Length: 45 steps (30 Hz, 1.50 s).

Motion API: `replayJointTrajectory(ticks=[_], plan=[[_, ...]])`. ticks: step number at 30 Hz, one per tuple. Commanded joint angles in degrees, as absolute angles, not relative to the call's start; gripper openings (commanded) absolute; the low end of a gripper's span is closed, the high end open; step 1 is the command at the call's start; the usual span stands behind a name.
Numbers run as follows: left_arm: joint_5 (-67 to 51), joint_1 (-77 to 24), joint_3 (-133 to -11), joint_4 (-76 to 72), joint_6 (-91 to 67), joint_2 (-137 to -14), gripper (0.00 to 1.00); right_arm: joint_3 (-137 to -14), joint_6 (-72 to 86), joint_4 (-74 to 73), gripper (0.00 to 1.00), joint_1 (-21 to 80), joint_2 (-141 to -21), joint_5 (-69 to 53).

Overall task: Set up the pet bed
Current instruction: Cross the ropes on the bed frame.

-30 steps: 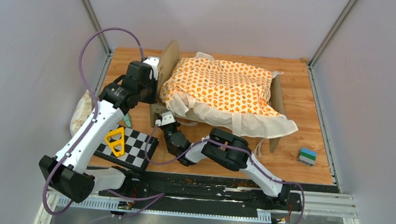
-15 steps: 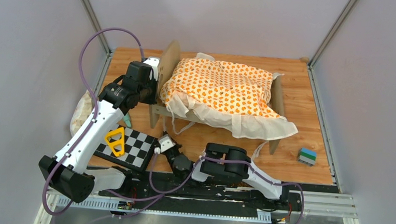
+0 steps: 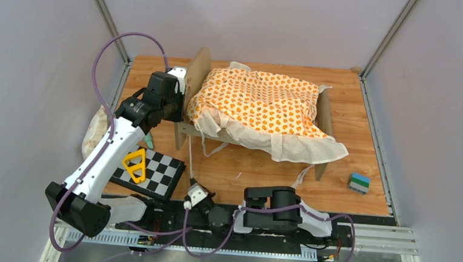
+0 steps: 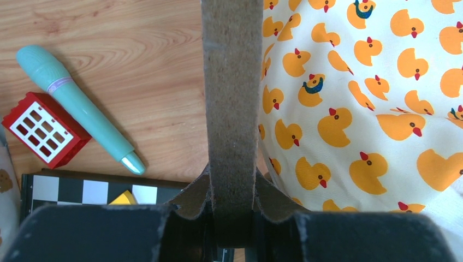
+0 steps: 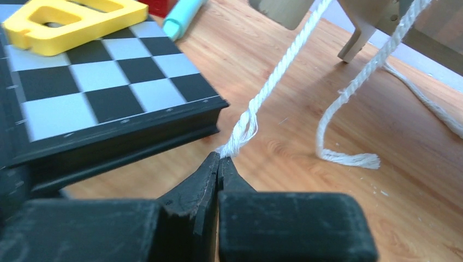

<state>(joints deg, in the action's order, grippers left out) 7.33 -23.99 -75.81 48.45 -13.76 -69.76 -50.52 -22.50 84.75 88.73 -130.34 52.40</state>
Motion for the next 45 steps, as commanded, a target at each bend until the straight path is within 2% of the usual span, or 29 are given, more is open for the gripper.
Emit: replayJointTrajectory(ticks=[1, 19, 32, 45], plan=[[1.96, -24.87, -81.15, 38.74, -14.32, -67.66, 0.0, -48.53, -20.5, 91.41, 0.0, 93.13, -126.09, 55.75], [-1.27, -24.87, -80.16, 34.71, -16.29, -71.12, 0.0, -40.49, -14.61, 83.91, 0.0, 102.96, -119.36, 63.84], [-2.2, -24.88, -81.66, 32.01, -16.32, -75.23, 0.0, -38.49, 7.16, 54.67, 0.0, 103.46, -111.92, 53.55], [-2.3, -24.87, -83.89, 30.46, -16.96, -78.45, 0.0, -39.24, 7.12, 48.97, 0.0, 107.22, -111.17, 51.76]])
